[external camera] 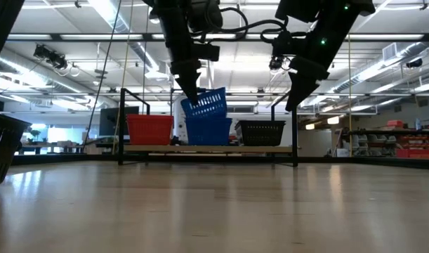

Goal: Stack baskets on shelf by color
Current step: Stack the blue bin on top of the blue bin on the shelf, then stack the black bin on top of the black bin on the shelf

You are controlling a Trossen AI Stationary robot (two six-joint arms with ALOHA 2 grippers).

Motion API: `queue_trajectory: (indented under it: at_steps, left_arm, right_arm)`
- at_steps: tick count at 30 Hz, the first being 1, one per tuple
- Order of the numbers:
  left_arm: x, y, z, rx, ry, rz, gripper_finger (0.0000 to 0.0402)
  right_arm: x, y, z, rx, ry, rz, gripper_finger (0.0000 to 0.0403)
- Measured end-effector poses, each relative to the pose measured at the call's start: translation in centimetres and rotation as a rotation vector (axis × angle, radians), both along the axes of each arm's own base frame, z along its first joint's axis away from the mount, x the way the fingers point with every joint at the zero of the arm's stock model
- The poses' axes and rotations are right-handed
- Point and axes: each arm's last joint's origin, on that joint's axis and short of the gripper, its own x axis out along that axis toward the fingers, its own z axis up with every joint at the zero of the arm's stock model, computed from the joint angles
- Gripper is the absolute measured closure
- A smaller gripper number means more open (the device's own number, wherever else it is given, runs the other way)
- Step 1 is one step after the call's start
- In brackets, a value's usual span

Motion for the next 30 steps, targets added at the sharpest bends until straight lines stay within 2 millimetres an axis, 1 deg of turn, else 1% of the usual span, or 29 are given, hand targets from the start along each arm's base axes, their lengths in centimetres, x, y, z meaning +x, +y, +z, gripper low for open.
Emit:
queue_trajectory:
  at_steps: [6,12,14,17,20,23,26,30]
  left_arm:
    - [-0.1,-0.2,-0.1,-0.011,0.005,0.016,0.0329]
    - [0.0,-0.5,0.0,-0.015,0.001,0.021,0.0307]
    - [-0.1,-0.9,0.4,-0.023,0.018,0.020,0.0304]
    - [-0.3,-1.9,2.0,-0.052,0.028,0.060,0.0304]
    - [-0.6,-4.1,3.4,-0.135,0.055,0.096,0.0308]
    - [-1.0,-7.2,3.9,-0.203,0.102,0.107,0.0309]
    - [-1.6,-10.8,3.3,-0.214,0.191,0.089,0.0305]
    - [-2.4,-15.7,1.6,-0.253,0.259,0.082,0.0297]
  right_arm:
    - [0.0,0.0,0.0,-0.018,0.003,0.008,0.0284]
    - [0.0,-0.2,0.0,-0.024,0.007,0.011,0.0284]
    - [0.0,-0.2,0.0,-0.025,0.008,0.009,0.0284]
    - [0.0,-0.4,0.0,-0.025,0.008,0.006,0.0284]
    - [0.0,-0.4,0.0,-0.029,0.012,0.013,0.0284]
    - [0.0,-0.4,0.1,-0.032,0.013,0.019,0.0284]
    - [0.1,-0.4,0.1,-0.033,0.003,0.019,0.0284]
    - [0.2,-0.4,0.2,-0.033,-0.007,0.021,0.0284]
